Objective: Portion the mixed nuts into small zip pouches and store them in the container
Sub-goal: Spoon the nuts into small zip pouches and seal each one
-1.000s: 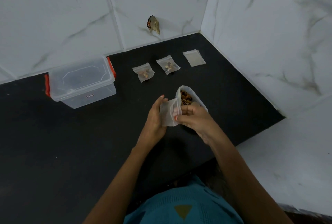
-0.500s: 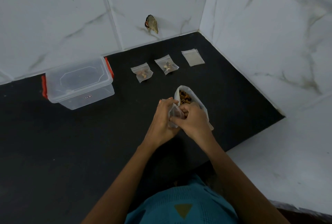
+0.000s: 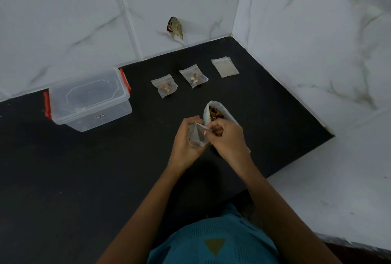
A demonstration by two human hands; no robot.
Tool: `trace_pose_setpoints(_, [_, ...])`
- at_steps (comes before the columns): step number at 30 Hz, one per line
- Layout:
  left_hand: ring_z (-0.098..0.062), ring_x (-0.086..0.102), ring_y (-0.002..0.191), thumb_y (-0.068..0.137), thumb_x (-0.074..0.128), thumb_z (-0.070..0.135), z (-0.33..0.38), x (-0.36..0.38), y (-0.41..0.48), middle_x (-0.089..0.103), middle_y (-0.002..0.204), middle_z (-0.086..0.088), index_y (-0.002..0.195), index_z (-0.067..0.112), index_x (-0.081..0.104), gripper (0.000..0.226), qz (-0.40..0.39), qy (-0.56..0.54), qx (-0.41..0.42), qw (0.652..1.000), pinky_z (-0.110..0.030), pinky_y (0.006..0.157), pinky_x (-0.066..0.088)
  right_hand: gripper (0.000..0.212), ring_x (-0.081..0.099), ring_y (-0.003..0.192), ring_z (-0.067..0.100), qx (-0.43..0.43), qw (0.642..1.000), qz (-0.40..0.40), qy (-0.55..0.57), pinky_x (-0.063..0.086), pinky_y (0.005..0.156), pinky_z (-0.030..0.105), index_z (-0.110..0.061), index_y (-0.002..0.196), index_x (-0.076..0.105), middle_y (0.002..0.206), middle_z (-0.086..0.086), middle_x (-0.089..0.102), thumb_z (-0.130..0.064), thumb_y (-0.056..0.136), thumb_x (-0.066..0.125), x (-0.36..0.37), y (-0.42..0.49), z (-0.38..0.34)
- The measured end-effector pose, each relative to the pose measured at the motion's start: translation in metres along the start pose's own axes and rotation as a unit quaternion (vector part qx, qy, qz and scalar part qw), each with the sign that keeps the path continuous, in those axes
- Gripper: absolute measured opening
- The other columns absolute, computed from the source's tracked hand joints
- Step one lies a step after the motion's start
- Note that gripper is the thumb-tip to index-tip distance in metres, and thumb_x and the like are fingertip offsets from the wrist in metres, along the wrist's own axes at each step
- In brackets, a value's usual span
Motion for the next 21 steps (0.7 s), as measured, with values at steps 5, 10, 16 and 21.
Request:
trace_pose_setpoints(5, [0.006,0.052,0.109,0.065,0.076,0.031,-0.001,-0.003,0.000,0.053,0.115,0.010,0.108,0.028,0.046,0.053,-0.012,-0.024,-0.021,0.999,-0.010,0.089,0.043,0.008,0.056,0.068,-0.004,0.041,0.997,-0.029,0.050,0.043,0.058,0.000,-0.014,0.091,0.063,0.076,-0.012,0.058,-0.019,0.085,0.064,-0.007,0.005,0.005])
trace_pose_setpoints(10, [0.009,0.051,0.104,0.068,0.078,0.015,-0.011,-0.003,-0.001,0.052,0.110,0.015,0.118,0.031,0.043,0.063,-0.030,0.000,-0.046,0.998,-0.008,0.087,0.041,0.015,0.054,0.079,-0.002,0.090,0.994,-0.018,0.051,0.044,0.070,0.010,-0.013,0.099,0.065,0.083,-0.013,0.057,-0.019,0.086,0.063,-0.019,0.011,0.029])
trace_pose_setpoints(16, [0.016,0.046,0.105,0.071,0.076,0.007,-0.021,0.001,-0.002,0.049,0.112,0.017,0.110,0.020,0.052,0.048,-0.037,0.045,-0.056,0.997,-0.003,0.086,0.039,0.019,0.057,0.088,0.009,0.142,0.984,0.042,-0.098,0.050,0.077,0.026,-0.014,0.105,0.063,0.104,0.000,0.062,-0.017,0.086,0.062,-0.043,0.014,0.079])
trace_pose_setpoints(21, [0.014,0.048,0.100,0.074,0.074,0.009,-0.029,0.006,-0.003,0.050,0.108,0.021,0.110,0.024,0.050,0.046,-0.065,0.042,-0.121,0.990,-0.006,0.082,0.044,0.019,0.058,0.089,0.012,0.193,0.973,0.026,-0.124,0.050,0.079,0.030,-0.016,0.103,0.060,0.100,0.000,0.060,-0.022,0.085,0.064,-0.047,0.009,0.104])
Point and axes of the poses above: each hand's wrist, its own y-axis towards the middle knuckle, its own x-axis out of the palm, z = x × y, the point moved 4 cm from there along y, towards the middle knuckle
